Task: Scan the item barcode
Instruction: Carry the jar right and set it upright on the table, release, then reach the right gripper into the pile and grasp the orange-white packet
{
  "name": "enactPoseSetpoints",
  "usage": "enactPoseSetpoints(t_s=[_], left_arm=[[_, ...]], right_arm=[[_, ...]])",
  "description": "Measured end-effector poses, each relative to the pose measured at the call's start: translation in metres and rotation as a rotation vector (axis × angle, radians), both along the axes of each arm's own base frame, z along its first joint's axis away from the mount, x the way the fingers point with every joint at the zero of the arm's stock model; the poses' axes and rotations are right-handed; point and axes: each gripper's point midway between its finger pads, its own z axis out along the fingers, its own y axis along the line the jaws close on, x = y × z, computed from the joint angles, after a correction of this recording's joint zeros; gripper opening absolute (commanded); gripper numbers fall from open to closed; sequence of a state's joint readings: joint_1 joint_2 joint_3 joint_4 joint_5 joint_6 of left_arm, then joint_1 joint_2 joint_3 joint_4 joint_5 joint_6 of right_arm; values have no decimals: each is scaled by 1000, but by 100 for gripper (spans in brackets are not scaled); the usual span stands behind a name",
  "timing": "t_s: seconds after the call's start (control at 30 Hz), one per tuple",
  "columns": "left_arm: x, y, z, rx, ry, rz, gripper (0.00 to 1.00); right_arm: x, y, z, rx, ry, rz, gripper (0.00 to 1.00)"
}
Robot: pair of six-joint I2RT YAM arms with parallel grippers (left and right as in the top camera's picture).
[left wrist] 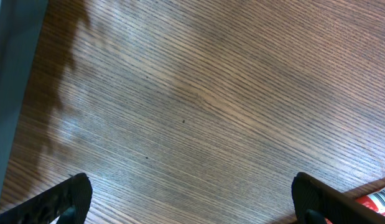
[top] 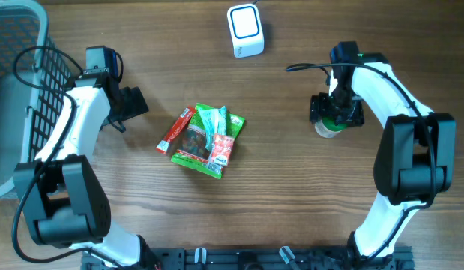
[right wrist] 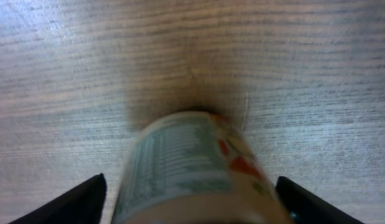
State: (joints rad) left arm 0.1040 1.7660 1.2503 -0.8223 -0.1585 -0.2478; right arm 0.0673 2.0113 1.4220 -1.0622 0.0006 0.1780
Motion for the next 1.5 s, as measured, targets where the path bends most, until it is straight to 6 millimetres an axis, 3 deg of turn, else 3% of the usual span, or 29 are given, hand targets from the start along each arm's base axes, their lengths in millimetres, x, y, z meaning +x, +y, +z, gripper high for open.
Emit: enactPoseSetpoints(t_s=[0.1, 0.2, 0.27, 0.3, 0.33, 0.43, 0.5, 0.57, 0.77, 0.83, 1.0, 1.03, 1.07, 1.13, 1.17, 1.27, 1.4, 1.5], left_arm=[[0, 0, 0, 0, 0, 0, 100], [0, 0, 0, 0, 0, 0, 100], [0, 0, 0, 0, 0, 0, 100], [0, 0, 0, 0, 0, 0, 100], [0, 0, 0, 0, 0, 0, 100], [0, 0, 0, 0, 0, 0, 100], [0, 0, 0, 0, 0, 0, 100], [0, 0, 0, 0, 0, 0, 100], [0, 0, 0, 0, 0, 0, 100], [0, 0, 0, 0, 0, 0, 100], [0, 0, 0, 0, 0, 0, 100], [0, 0, 0, 0, 0, 0, 100], [0, 0, 0, 0, 0, 0, 100], [0, 0, 0, 0, 0, 0, 100], [0, 0, 0, 0, 0, 0, 100], [0, 0, 0, 0, 0, 0, 100], [0, 0, 0, 0, 0, 0, 100], [0, 0, 0, 0, 0, 0, 100]], right_arm=[[-12, -1, 7, -3, 56, 8, 96], [-5, -2, 26, -11, 49, 9, 95], [6, -3, 47, -19, 23, 10, 95], [21, -3, 71, -20, -36, 10, 95], [21, -1, 82, -14, -37, 17, 95], [30, 20, 126, 94, -127, 70, 95], [27, 44, 142, 194, -158, 122, 95], [23, 67, 146, 261, -158, 176, 95], [5, 148, 149, 349, -165, 364, 95], [0, 180, 148, 366, -184, 407, 100], [-26, 251, 126, 418, -189, 419, 99], [-33, 260, 118, 421, -178, 418, 94], [-43, 267, 107, 418, -155, 414, 92], [-60, 271, 88, 404, -110, 401, 80], [-67, 271, 80, 395, -88, 396, 77], [-83, 259, 57, 354, -23, 355, 56], [-78, 262, 49, 362, -46, 331, 56], [-74, 265, 42, 378, -75, 329, 47]])
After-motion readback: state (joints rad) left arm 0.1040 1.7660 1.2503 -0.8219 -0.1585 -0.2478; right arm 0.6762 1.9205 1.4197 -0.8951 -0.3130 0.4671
